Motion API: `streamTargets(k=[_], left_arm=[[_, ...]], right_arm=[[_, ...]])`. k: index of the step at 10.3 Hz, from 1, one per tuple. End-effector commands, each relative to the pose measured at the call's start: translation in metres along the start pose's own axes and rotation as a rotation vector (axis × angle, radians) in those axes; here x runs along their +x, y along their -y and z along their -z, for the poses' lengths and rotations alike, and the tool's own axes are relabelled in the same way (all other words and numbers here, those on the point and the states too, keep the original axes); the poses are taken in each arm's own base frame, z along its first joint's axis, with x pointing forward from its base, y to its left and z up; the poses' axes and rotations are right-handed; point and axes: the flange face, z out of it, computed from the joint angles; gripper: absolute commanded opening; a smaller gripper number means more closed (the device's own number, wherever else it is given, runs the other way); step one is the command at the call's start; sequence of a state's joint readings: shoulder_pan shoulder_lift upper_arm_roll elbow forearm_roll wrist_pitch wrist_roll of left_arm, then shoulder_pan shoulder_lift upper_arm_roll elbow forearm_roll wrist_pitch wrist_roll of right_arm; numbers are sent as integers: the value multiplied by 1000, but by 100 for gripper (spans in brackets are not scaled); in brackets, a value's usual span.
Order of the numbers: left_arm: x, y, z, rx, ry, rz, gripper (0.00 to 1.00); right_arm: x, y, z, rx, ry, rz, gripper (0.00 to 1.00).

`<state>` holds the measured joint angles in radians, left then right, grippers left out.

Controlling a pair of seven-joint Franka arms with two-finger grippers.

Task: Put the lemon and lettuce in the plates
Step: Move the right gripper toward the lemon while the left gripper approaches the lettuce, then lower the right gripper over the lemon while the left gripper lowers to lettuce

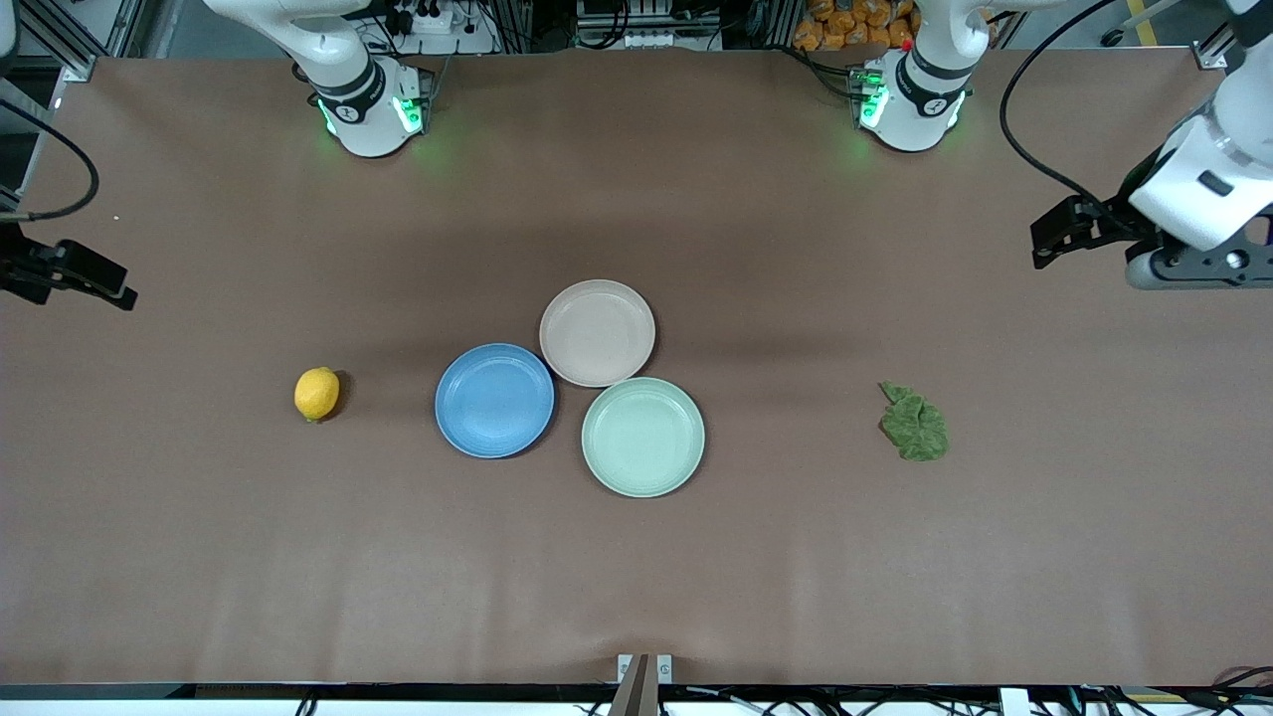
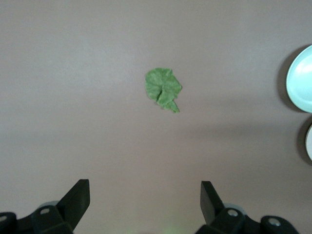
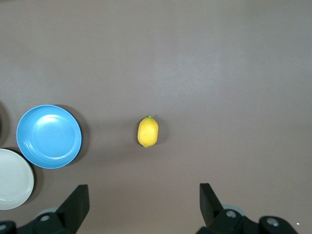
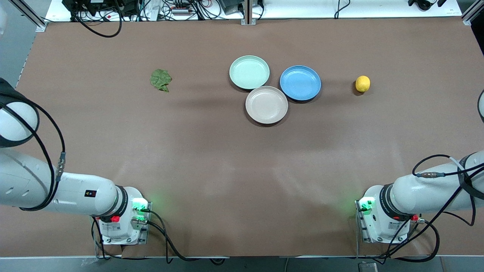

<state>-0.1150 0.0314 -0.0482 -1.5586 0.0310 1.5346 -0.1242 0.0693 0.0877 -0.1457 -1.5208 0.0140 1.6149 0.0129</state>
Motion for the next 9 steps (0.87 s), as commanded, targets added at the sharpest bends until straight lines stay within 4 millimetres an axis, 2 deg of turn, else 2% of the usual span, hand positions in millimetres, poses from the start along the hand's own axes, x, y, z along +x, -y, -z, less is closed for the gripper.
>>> streamTargets(k=[1,2,3,4,5,7,9], left_arm=[[3,-12,-35,-2,-13,-50,100],[5,-29,-43,-4,-26,-70,100],[8,-37,-59,-1,-7,-72,100],[11,-36,-81,-2,3,-70,100],[9,-36,-103,-1,-5,-70,100],[10,-36,-127,-3,-8,-71,100],[23,-38,-160,-1,-1,-75,100]], right_arm=[[24,7,-42,4,35,-12,100],[37,17,-71,-4,53,-3,100],[49,21,-105,-10,70,-1,100],[53,22,-139,10,94,-11,100],[52,24,-167,43,85,-24,100],[39,19,-230,40,60,-40,100],[25,16,-273,31,105,-49,100]])
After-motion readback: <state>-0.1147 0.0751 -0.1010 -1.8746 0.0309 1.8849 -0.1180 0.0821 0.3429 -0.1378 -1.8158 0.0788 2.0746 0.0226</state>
